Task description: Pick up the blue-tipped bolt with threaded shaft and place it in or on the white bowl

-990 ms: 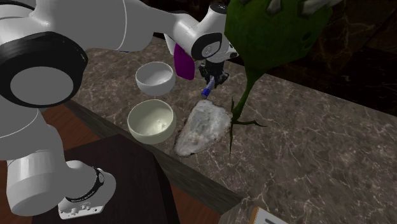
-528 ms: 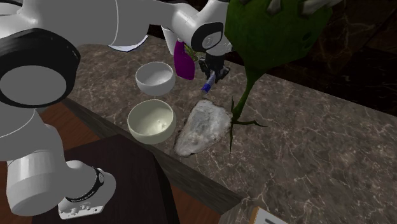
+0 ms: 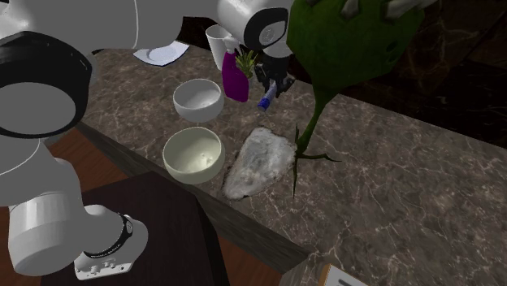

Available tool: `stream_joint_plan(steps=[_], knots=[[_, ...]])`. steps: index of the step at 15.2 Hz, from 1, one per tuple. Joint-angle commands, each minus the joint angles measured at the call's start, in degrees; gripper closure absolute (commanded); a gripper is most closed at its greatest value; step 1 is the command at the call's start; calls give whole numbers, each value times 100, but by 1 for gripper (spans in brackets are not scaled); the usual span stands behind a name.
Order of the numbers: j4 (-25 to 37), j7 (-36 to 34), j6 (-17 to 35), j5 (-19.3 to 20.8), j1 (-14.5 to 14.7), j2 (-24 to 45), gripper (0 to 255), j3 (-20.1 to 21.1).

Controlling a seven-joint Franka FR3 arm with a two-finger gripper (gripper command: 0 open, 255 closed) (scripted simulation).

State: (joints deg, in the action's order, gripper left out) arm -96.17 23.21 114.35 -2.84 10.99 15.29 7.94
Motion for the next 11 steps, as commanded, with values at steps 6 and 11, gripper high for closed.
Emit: stream_joint_plan(steps=[6, 11], knots=[[428, -36, -530, -2, 2, -104, 255, 6], [787, -60, -907, 2, 4, -122, 255, 8]])
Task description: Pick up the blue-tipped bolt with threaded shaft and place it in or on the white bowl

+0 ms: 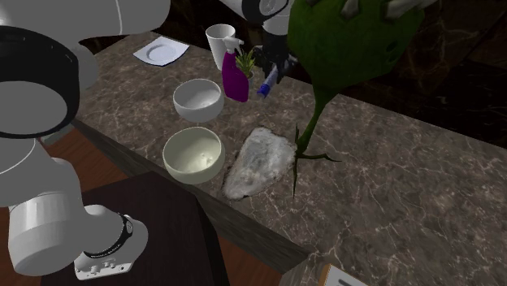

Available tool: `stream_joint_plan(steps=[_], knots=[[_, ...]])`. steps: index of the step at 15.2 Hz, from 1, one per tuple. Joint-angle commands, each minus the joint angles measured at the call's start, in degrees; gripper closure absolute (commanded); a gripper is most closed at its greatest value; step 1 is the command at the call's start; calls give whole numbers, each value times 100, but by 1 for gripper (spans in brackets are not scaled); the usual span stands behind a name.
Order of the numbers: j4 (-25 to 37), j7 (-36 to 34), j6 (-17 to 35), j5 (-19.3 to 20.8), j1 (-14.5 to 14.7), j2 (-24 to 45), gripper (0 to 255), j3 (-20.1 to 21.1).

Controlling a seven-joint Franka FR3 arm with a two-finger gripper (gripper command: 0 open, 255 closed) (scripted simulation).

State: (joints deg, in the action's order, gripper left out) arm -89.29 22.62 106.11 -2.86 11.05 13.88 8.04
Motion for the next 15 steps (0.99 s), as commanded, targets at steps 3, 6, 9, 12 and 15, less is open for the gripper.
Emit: stream_joint_plan(steps=[3, 6, 9, 12, 15], knots=[[339, -17, -315, 8, 1, 24, 255, -1], [598, -34, -554, 13, 5, 44, 255, 1], [79, -151, -446, -30, 66, -379, 255, 57], [-681, -331, -258, -104, 164, -972, 255, 151], [-1337, -524, -127, -189, 273, -1520, 255, 258]])
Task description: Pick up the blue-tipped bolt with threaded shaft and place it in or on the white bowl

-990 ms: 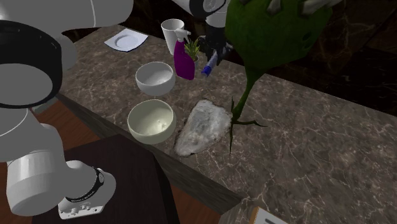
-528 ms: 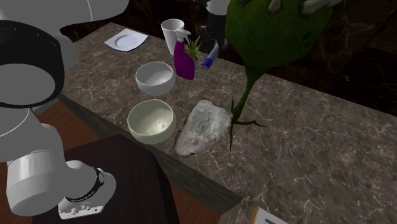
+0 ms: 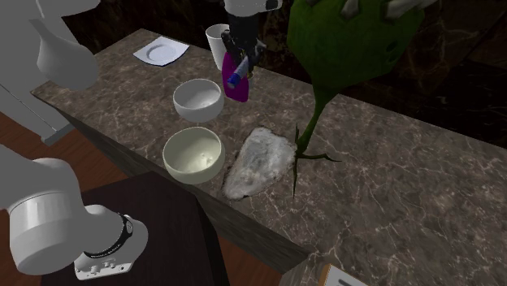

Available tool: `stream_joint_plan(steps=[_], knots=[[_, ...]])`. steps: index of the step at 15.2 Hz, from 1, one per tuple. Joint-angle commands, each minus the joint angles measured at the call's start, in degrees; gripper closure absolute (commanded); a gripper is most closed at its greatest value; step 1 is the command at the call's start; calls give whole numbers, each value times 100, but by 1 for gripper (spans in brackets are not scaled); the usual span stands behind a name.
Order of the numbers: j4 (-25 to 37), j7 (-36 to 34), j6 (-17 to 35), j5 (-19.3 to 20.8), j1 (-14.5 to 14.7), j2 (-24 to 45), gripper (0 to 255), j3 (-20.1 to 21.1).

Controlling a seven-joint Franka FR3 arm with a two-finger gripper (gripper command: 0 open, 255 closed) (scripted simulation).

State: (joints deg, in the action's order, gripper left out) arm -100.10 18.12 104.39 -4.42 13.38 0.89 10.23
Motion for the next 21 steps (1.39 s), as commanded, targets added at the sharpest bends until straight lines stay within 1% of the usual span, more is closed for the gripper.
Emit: stream_joint_plan(steps=[1, 6, 11, 21], knots=[[-456, -141, 77, -64, 78, -396, 255, 78], [-1327, -501, 171, -245, 286, -1222, 255, 297], [-2019, -907, 166, -471, 531, -1980, 255, 558], [-2727, -858, 940, -511, 553, -1914, 255, 616]])
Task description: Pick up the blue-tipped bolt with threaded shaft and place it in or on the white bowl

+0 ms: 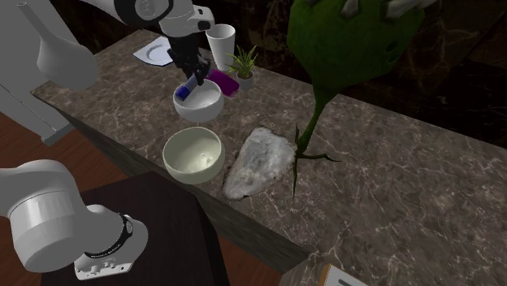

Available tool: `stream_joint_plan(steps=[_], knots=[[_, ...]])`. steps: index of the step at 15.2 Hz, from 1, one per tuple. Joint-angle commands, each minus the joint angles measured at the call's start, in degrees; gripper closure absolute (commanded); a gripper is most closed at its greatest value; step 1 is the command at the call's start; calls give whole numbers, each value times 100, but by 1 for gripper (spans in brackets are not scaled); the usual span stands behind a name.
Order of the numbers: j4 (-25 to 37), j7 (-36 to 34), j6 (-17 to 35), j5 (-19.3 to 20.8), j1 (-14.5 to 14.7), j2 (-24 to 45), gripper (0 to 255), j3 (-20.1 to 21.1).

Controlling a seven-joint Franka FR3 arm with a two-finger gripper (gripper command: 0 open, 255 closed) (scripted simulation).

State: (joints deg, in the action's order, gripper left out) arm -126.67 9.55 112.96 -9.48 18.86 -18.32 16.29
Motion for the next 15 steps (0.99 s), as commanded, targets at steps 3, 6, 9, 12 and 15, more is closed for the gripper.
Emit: stream_joint_plan(steps=[3, 6, 9, 12, 15], knots=[[-261, 10, 318, -14, 11, 53, 255, 30], [-341, 15, 421, -17, 13, 77, 255, 39], [-341, 15, 421, -17, 13, 77, 255, 39], [-341, 15, 421, -17, 13, 77, 255, 39], [-341, 15, 421, -17, 13, 77, 0, 39]])
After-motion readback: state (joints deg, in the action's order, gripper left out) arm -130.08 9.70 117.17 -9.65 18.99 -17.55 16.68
